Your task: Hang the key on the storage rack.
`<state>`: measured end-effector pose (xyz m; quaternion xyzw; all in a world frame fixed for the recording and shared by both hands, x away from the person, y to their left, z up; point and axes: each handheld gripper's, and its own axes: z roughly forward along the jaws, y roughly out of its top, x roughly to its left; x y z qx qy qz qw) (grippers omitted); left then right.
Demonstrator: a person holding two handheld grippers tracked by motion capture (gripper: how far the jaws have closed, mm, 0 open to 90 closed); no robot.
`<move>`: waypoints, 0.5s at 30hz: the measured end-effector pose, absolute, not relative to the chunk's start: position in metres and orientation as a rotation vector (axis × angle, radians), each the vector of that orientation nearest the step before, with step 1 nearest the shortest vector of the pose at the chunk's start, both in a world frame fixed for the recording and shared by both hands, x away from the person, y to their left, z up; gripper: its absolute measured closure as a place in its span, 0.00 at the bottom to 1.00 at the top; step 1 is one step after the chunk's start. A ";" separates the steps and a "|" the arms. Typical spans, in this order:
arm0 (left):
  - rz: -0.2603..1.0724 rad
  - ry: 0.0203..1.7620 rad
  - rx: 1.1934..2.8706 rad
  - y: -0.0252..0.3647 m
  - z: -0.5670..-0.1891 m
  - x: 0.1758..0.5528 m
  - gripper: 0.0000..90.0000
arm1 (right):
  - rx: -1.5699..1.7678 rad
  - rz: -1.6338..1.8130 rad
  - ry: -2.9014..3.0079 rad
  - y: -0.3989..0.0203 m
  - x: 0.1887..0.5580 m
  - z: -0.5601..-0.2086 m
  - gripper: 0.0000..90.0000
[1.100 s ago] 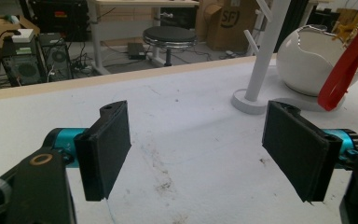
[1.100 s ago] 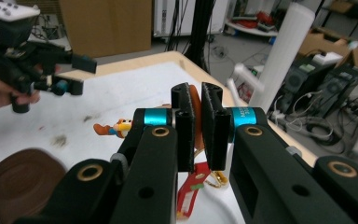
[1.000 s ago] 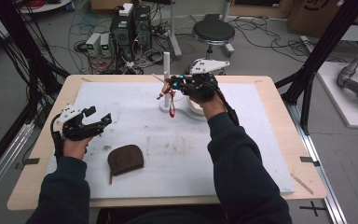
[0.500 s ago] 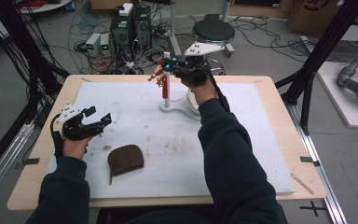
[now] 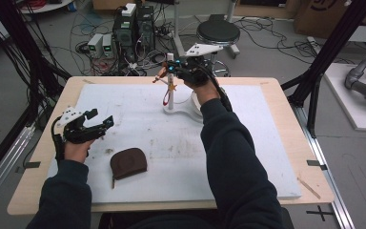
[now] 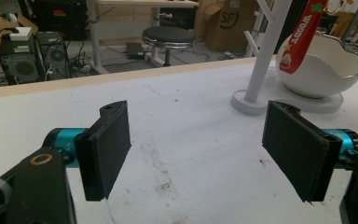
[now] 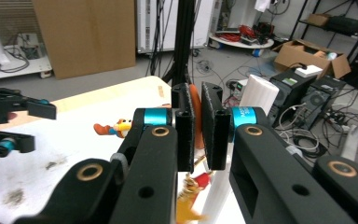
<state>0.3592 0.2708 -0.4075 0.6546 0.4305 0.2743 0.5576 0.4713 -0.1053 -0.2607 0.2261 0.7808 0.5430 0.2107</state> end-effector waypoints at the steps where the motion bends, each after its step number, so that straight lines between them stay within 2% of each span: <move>1: 0.650 1.016 1.545 0.271 -0.407 0.359 0.26 | 0.632 1.508 2.168 -0.105 0.472 -0.261 0.95; 15: 0.649 1.016 1.546 0.271 -0.408 0.360 0.26 | 0.636 1.556 2.134 -0.110 0.473 -0.257 0.95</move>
